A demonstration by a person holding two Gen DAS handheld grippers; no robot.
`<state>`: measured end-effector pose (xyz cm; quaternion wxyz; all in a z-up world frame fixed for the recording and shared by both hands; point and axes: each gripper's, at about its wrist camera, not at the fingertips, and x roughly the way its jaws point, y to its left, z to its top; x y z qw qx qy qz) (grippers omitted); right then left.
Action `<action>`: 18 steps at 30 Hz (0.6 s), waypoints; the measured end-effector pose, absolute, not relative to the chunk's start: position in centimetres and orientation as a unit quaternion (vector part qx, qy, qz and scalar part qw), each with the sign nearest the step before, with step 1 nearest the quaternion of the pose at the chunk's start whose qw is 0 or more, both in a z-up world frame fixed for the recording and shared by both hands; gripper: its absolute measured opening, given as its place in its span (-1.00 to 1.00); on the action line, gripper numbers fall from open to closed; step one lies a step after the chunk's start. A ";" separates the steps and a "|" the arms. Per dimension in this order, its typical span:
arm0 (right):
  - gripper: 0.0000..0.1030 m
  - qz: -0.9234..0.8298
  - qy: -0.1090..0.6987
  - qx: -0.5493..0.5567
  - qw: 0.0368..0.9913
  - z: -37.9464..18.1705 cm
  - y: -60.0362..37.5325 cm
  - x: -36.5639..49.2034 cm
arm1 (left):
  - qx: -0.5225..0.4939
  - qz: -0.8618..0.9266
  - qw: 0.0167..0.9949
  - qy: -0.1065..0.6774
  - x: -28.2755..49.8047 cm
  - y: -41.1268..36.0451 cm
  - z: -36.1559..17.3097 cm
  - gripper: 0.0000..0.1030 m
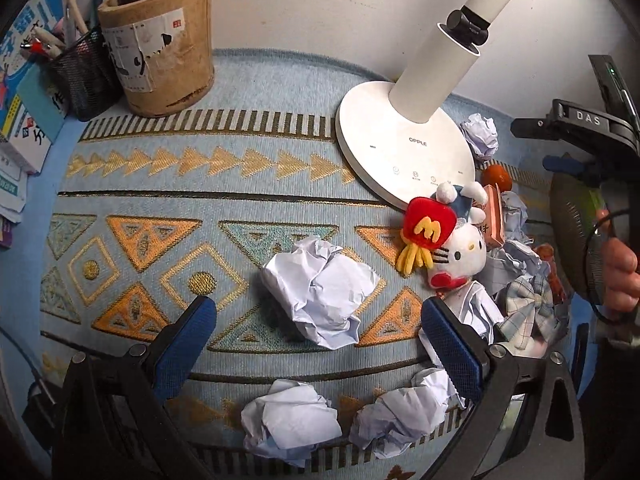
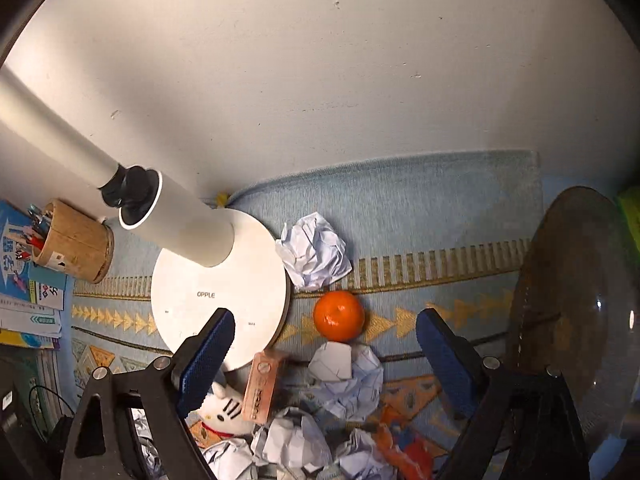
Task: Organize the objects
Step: 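Close the left tool on a paper ball while the right tool grasps another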
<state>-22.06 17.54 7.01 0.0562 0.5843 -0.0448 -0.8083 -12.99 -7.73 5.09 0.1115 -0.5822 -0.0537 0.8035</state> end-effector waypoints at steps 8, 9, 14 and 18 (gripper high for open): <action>0.59 -0.782 -0.069 0.616 0.066 2.8 17.5 -26.4 | -0.603 0.785 0.112 -0.090 -14.0 -8.4 2.7 0.61; 0.51 -0.780 -0.073 0.618 0.068 2.4 17.6 -26.6 | -0.604 0.784 0.110 -0.095 -14.0 -8.5 2.5 0.54; -0.01 -0.774 -0.077 0.621 0.096 1.7 17.0 -26.7 | -0.591 0.785 0.118 -0.142 -13.5 -9.4 1.9 0.04; -0.11 -0.788 -0.069 0.602 0.104 3.2 16.5 -25.5 | -0.577 0.796 0.119 -0.139 -12.9 -9.3 3.0 -0.33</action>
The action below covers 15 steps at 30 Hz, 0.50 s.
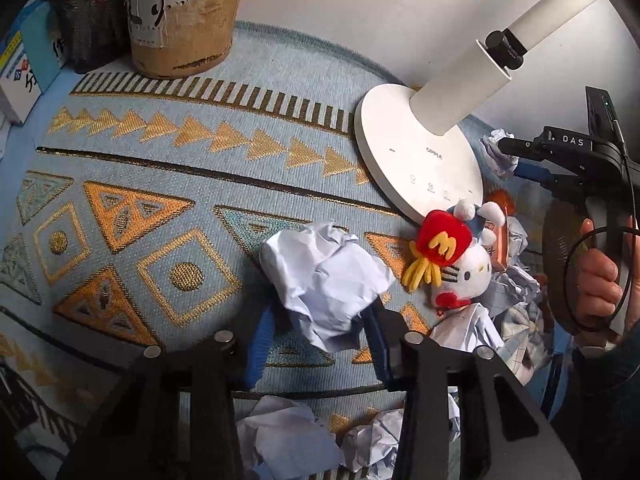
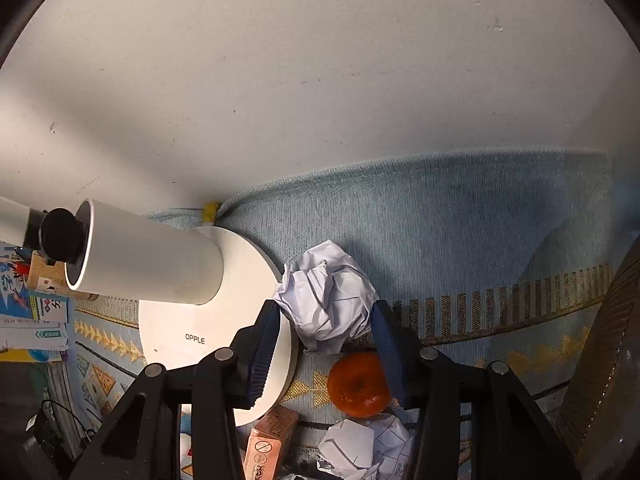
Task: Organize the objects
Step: 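Close the left tool on a paper ball while the right tool grasps another, then carry both paper balls over the brown glass plate and open both tools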
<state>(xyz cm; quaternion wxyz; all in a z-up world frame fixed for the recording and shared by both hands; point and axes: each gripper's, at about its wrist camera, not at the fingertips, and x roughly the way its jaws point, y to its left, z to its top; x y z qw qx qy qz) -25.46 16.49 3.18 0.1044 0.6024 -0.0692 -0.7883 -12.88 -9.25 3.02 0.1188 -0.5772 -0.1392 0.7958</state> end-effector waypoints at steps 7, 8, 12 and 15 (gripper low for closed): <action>-0.11 -0.819 -0.100 0.552 0.124 8.8 17.9 -21.6 | -0.530 0.826 0.144 -0.126 -11.1 -9.2 8.2 -0.33; -0.11 -0.821 -0.104 0.547 0.122 9.6 18.1 -21.1 | -0.524 0.828 0.151 -0.128 -10.8 -9.0 9.0 -0.33; -0.11 -0.831 -0.117 0.531 0.117 11.7 20.0 -17.4 | -0.502 0.833 0.189 -0.133 -9.5 -6.9 11.6 -0.33; -0.11 -0.841 -0.114 0.519 0.099 13.1 22.4 -14.5 | -0.489 0.836 0.221 -0.113 -8.8 -4.4 13.2 -0.33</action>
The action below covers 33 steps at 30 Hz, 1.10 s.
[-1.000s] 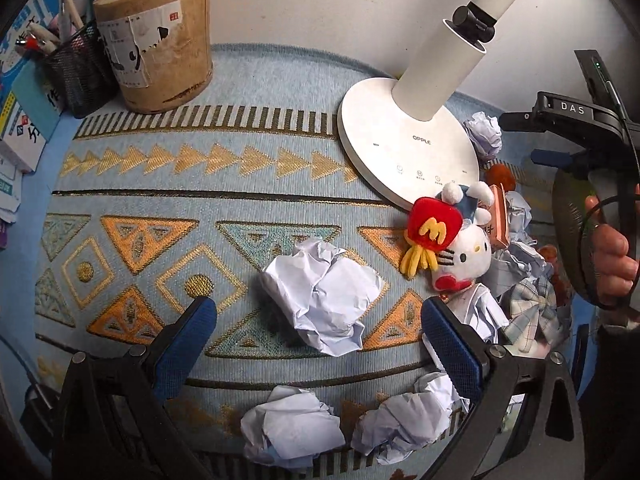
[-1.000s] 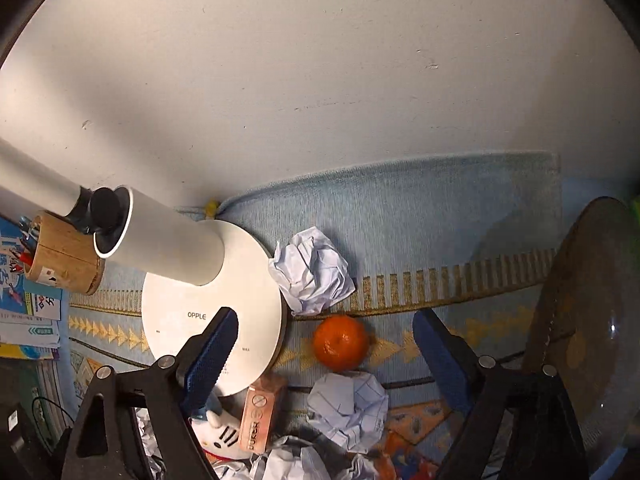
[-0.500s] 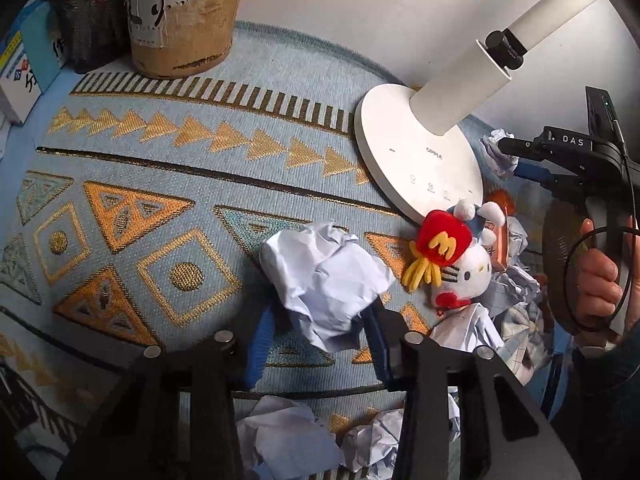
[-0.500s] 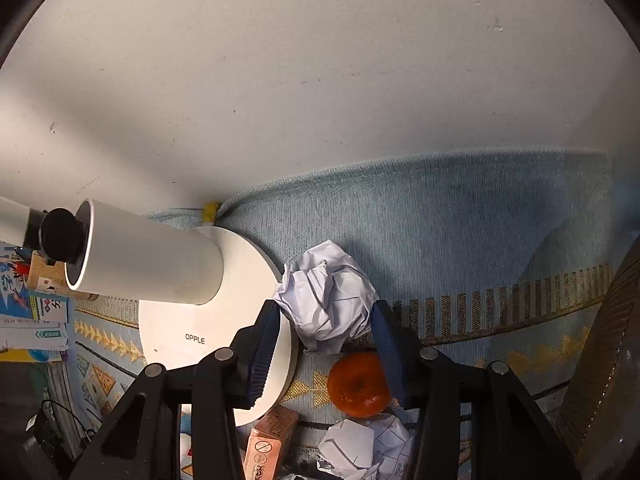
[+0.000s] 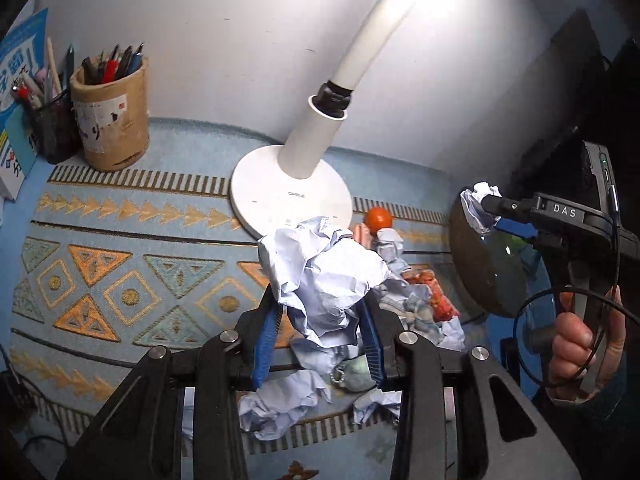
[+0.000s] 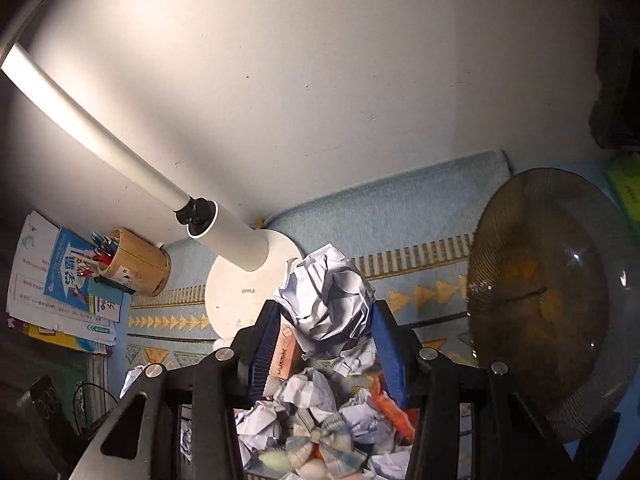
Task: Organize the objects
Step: 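Carry both paper balls over the brown glass plate and open both tools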
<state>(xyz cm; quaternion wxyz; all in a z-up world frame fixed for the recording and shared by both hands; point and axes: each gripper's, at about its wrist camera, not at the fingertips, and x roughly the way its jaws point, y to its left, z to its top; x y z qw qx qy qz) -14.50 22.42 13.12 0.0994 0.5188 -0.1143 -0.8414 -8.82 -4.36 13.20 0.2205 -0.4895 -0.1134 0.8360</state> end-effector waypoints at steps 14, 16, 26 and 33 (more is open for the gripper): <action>-0.11 -0.828 -0.179 0.528 -0.052 12.9 41.6 -9.1 | -0.476 0.814 0.330 -0.051 -8.1 15.2 16.1 -0.33; -0.11 -0.823 -0.178 0.537 -0.055 12.2 43.4 -9.2 | -0.480 0.808 0.339 -0.038 -8.2 18.3 15.8 -0.33; 0.32 -0.819 -0.134 0.558 0.002 11.6 45.9 -10.2 | -0.472 0.818 0.328 -0.013 -7.9 25.0 15.6 0.66; 0.42 -0.828 -0.130 0.545 0.016 12.7 46.4 -9.9 | -0.485 0.822 0.297 -0.049 -7.2 21.3 16.1 0.66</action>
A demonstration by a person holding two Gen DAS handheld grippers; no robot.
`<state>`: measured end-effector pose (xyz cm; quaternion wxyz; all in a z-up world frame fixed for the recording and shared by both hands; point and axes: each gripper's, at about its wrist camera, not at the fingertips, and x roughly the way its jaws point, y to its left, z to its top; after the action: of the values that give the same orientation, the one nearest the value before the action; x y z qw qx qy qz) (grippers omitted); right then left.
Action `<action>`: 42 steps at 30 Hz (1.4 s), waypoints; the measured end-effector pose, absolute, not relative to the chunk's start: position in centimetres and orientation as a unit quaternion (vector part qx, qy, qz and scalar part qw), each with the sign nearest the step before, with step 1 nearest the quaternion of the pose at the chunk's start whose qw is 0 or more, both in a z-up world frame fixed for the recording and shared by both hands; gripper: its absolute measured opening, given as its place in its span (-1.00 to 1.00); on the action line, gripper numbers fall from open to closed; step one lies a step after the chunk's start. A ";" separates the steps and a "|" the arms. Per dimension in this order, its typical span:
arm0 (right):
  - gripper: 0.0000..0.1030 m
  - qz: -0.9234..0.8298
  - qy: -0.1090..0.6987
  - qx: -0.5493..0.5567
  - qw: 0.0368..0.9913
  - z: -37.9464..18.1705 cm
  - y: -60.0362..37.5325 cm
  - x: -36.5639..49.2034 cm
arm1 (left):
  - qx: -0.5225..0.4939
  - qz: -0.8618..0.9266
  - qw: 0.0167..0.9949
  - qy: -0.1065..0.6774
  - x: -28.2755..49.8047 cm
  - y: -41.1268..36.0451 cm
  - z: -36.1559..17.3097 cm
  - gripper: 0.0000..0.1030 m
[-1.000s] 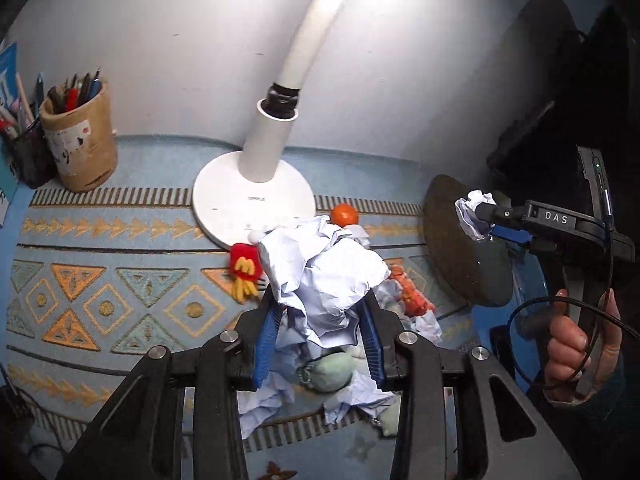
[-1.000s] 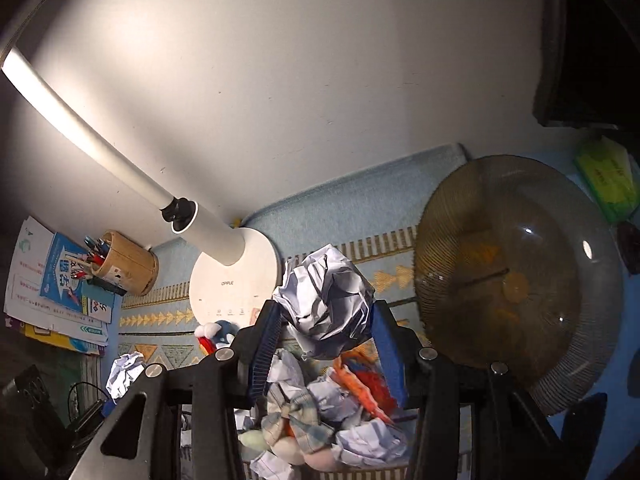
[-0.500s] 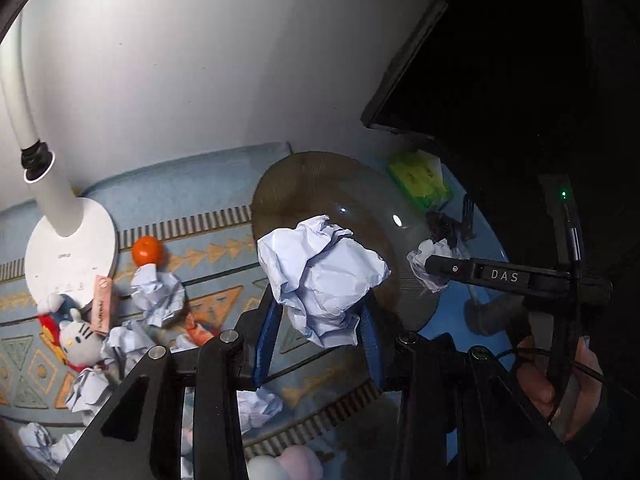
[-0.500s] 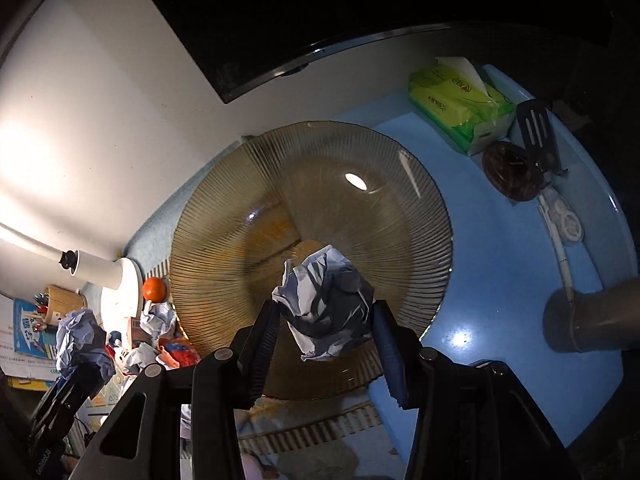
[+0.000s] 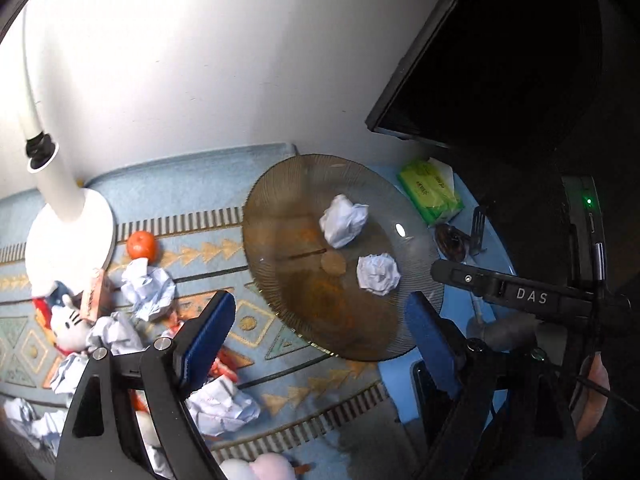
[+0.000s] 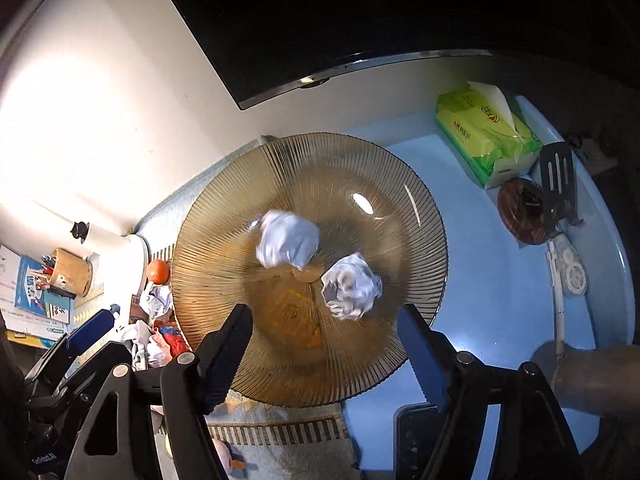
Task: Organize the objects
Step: 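Carry both paper balls over the brown glass plate and open both tools, then move both tools back to the pile of paper balls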
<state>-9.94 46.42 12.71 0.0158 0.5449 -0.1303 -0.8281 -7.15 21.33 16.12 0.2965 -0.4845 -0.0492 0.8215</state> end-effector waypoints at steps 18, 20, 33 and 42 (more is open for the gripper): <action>0.43 -0.808 -0.063 0.572 0.121 11.3 32.7 -7.2 | -0.466 0.868 0.037 -0.169 -1.3 -6.8 16.9 0.72; 0.43 -0.801 -0.049 0.579 0.142 10.7 30.2 -6.6 | -0.466 0.864 0.013 -0.190 -0.7 -10.0 16.5 0.73; 0.43 -0.725 -0.004 0.636 0.265 5.1 16.2 -1.1 | -0.555 0.821 0.045 -0.124 -1.6 -12.0 8.7 0.74; 0.43 -0.651 -0.117 0.684 0.307 1.9 10.7 -1.9 | -0.573 0.809 0.090 -0.096 -3.9 -12.7 5.7 0.73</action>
<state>-1.88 10.69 1.94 0.3070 0.6842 -0.1166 -0.6512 -3.93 -12.73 5.68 0.0897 -0.5726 -0.0958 0.8093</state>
